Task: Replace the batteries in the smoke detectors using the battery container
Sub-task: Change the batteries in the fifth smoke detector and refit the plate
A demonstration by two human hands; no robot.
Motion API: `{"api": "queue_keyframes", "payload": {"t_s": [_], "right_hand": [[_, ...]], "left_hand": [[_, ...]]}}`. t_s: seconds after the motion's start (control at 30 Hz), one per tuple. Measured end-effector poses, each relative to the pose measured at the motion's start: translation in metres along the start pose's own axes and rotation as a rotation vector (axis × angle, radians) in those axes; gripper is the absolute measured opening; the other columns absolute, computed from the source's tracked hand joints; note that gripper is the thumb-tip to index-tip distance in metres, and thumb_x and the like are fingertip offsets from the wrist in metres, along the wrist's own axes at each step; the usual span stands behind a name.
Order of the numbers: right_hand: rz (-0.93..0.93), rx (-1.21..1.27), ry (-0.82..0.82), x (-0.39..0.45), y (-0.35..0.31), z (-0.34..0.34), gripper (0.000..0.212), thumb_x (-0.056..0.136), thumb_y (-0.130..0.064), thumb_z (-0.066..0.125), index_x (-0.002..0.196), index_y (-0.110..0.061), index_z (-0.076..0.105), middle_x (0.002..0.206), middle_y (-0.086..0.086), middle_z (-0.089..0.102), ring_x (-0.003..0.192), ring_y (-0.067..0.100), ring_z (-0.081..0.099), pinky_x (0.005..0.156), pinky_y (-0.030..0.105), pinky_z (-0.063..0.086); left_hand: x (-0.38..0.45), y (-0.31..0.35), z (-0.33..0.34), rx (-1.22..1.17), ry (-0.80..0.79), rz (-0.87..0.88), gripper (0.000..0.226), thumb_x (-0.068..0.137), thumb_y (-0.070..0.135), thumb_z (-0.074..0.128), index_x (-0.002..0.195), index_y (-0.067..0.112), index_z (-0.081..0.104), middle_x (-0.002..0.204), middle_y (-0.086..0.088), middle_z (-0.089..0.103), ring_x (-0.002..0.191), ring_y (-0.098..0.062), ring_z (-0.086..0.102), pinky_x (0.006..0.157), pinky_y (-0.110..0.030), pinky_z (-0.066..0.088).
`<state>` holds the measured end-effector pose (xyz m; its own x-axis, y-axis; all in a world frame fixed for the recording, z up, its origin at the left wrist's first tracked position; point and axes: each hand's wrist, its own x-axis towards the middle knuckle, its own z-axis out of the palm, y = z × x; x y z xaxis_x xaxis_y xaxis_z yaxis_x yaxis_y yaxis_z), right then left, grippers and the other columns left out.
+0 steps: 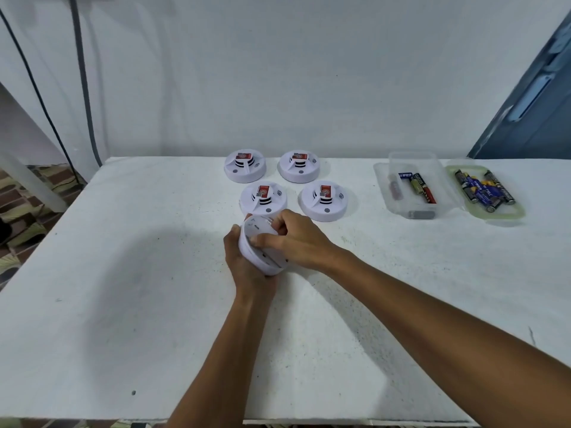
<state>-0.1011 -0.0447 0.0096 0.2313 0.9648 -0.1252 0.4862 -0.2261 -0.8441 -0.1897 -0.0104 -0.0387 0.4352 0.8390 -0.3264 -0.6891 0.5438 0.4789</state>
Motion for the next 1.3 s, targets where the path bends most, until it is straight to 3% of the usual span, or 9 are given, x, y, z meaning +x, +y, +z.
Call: {"api": "queue_keyframes", "payload": {"t_s": [0.17,0.3,0.43,0.57,0.73,0.83,0.9,1.13,1.3], "right_hand": [[-0.017,0.058,0.015,0.002,-0.002,-0.005,0.036,0.081,-0.041,0.071,0.087,-0.013,0.047,0.078,-0.003,0.049,0.069,0.011,0.046,0.065,0.026,0.038],[-0.106,0.104,0.084,-0.002,-0.005,-0.004,0.03,0.086,-0.037,0.066,0.098,-0.014,0.049,0.087,-0.004,0.052,0.076,0.009,0.05,0.07,0.027,0.045],[-0.138,0.021,0.061,-0.002,-0.005,0.002,0.04,0.088,-0.045,0.061,0.114,-0.018,0.046,0.109,0.0,0.052,0.095,0.014,0.053,0.08,0.03,0.05],[-0.098,0.071,0.059,0.001,-0.003,0.009,0.046,0.085,-0.056,0.056,0.109,-0.02,0.043,0.107,-0.001,0.05,0.093,0.014,0.054,0.077,0.026,0.053],[-0.119,-0.028,0.262,0.006,-0.001,0.018,0.053,0.08,-0.068,0.049,0.097,-0.019,0.042,0.1,0.001,0.049,0.092,0.018,0.052,0.079,0.035,0.053],[-0.138,-0.09,0.322,0.006,0.001,0.023,0.052,0.084,-0.065,0.049,0.1,-0.017,0.042,0.102,0.003,0.048,0.095,0.019,0.05,0.079,0.033,0.051],[-0.124,-0.095,0.361,0.007,0.001,0.028,0.066,0.079,-0.074,0.041,0.107,-0.014,0.045,0.104,0.005,0.049,0.096,0.02,0.052,0.078,0.032,0.053],[-0.09,-0.069,0.434,0.011,0.003,0.037,0.08,0.071,-0.079,0.02,0.111,-0.014,0.046,0.106,0.005,0.056,0.096,0.018,0.057,0.078,0.032,0.057],[-0.09,-0.013,0.44,0.01,0.006,0.035,0.075,0.073,-0.074,0.02,0.106,-0.013,0.047,0.105,0.006,0.058,0.094,0.019,0.058,0.074,0.026,0.053]], "left_hand": [[0.004,0.016,0.004,0.082,-0.086,-0.061,0.055,0.088,0.049,0.047,0.128,0.013,0.054,0.106,-0.011,0.066,0.098,-0.024,0.065,0.084,-0.038,0.054],[-0.001,0.028,0.004,0.17,-0.206,-0.039,0.086,0.078,0.07,0.043,0.138,0.008,0.048,0.125,-0.015,0.06,0.115,-0.03,0.059,0.097,-0.042,0.046],[-0.005,0.024,0.007,0.182,-0.142,0.042,0.079,0.079,0.073,0.04,0.126,0.011,0.053,0.104,-0.008,0.066,0.097,-0.022,0.066,0.076,-0.033,0.056],[0.0,0.025,0.014,0.26,-0.106,0.178,0.057,0.078,0.061,0.047,0.113,0.017,0.054,0.09,-0.004,0.064,0.085,-0.019,0.066,0.062,-0.029,0.055],[0.0,0.017,0.017,0.184,-0.127,0.175,0.047,0.09,0.05,0.045,0.117,0.013,0.055,0.093,-0.006,0.066,0.086,-0.019,0.068,0.064,-0.027,0.056],[0.002,0.012,0.015,0.144,-0.13,0.161,0.043,0.095,0.047,0.037,0.116,0.014,0.055,0.09,-0.005,0.067,0.083,-0.019,0.068,0.063,-0.026,0.056],[0.003,0.01,0.015,0.16,-0.119,0.182,0.042,0.091,0.048,0.042,0.114,0.016,0.055,0.089,-0.004,0.066,0.081,-0.019,0.068,0.062,-0.026,0.056],[0.009,0.0,0.007,0.186,-0.062,0.278,0.075,0.07,0.056,0.058,0.131,0.015,0.047,0.112,-0.008,0.06,0.1,-0.024,0.063,0.075,-0.032,0.056],[0.005,-0.008,0.006,0.248,-0.085,0.366,0.066,0.079,0.048,0.053,0.133,0.01,0.048,0.119,-0.009,0.063,0.109,-0.025,0.063,0.08,-0.033,0.055]]}}
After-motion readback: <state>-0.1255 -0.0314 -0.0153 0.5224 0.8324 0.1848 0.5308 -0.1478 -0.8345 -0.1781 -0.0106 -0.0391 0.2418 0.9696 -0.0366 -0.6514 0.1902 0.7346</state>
